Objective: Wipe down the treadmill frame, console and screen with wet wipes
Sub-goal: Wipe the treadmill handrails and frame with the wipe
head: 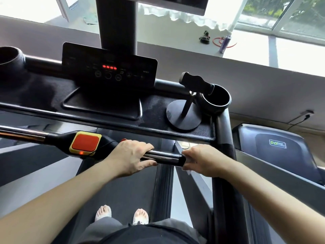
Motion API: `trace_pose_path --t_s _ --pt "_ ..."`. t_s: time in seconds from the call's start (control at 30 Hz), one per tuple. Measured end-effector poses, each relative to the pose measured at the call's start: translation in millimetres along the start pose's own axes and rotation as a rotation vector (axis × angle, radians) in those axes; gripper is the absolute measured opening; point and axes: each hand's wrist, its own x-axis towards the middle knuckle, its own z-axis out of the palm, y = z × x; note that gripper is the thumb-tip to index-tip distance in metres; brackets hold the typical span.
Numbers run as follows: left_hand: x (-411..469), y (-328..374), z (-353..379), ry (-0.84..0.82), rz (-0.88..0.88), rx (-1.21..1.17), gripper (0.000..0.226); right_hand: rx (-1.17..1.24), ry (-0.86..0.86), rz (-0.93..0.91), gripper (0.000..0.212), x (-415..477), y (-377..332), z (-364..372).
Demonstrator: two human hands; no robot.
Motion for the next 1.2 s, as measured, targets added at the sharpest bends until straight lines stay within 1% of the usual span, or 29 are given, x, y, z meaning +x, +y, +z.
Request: trace_pose_path --t_s 0.1,0.2,0.27,0.33,0.47,0.53,0.6,0.63,0.7,0.73,0.77,0.83,0.87,0.9,0.93,1.0,1.03,1.07,1.1,1.13,1.2 --pt "-0.1 -1.6 1.7 0.015 0.001 -0.002 0.071 -0.031 0.150 -0.021 0.029 -0.6 -7.1 17.7" --pt "0.3 -2.4 4.1 0.047 -0.003 -0.010 0.084 -0.202 0.336 -0.052 0.030 -9.3 -1.0 37.6" --pt "0.0 -2.9 4.7 0.052 0.001 -0.008 0.078 -0.298 0.368 -0.039 0.031 -14.1 5.6 44.0" --pt "0.0 -2.4 4.6 0.064 0.011 -0.008 0.069 -0.352 0.357 -0.005 0.032 -12.5 6.0 49.4" --pt "-0.3 -2.3 4.1 0.068 0.006 -0.005 0.067 -0.298 0.210 0.090 0.037 3.7 -14.8 45.1" --pt "-0.3 -2.9 4.2 0.064 0.005 0.003 0.074 -0.213 0.120 0.098 0.036 9.1 -19.7 35.9" --pt "0.1 -1.4 3.3 0.055 0.002 0.003 0.083 -0.049 -0.102 0.102 0.033 17.7 -14.0 16.6" --pt "-0.1 -0.6 2.2 0.054 0.000 -0.001 0.082 0.077 -0.247 0.097 0.027 24.6 -8.1 5.6" --pt "-0.7 0.0 -0.5 0.053 -0.006 -0.003 0.075 0.351 -0.537 0.109 0.015 40.1 3.0 -9.0" --pt "-0.5 0.5 -1.6 0.046 -0.008 0.002 0.073 0.467 -0.647 0.126 0.013 46.5 6.7 -12.4" --pt "0.6 1.0 -3.1 0.036 -0.010 0.012 0.072 0.533 -0.717 0.148 0.012 51.6 8.6 -14.5" --pt "0.8 1.5 -4.0 0.021 -0.020 0.027 0.073 0.482 -0.763 0.173 0.018 57.9 5.0 -16.4" --pt "0.8 1.7 -3.9 0.020 -0.020 0.033 0.074 0.411 -0.732 0.176 0.023 59.0 0.3 -14.8" --pt "0.8 2.1 -3.8 0.021 -0.020 0.035 0.074 0.323 -0.659 0.175 0.026 57.5 -6.6 -12.2" --pt "0.7 2.9 -3.6 0.021 -0.020 0.033 0.074 0.208 -0.530 0.170 0.027 52.6 -13.9 -7.4" --pt "0.3 3.2 -3.4 0.028 -0.022 0.031 0.074 -0.073 -0.160 0.144 0.023 38.1 -27.1 9.4" --pt "0.3 3.4 -3.4 0.029 -0.024 0.032 0.074 -0.172 0.005 0.124 0.020 32.3 -32.6 21.3" --pt "0.2 3.9 -3.7 0.028 -0.024 0.028 0.075 -0.233 0.127 0.107 0.018 27.5 -36.6 32.9" --pt "0.0 4.5 -3.9 0.029 -0.025 0.022 0.075 -0.275 0.199 0.095 0.019 24.9 -39.2 40.8" --pt "-0.8 5.0 -3.7 0.036 -0.032 0.014 0.076 -0.304 0.232 0.083 0.020 24.2 -39.0 44.0" --pt "-2.9 5.5 -3.7 0.067 -0.039 -0.005 0.076 -0.306 0.208 0.084 0.017 19.4 -30.1 39.9"
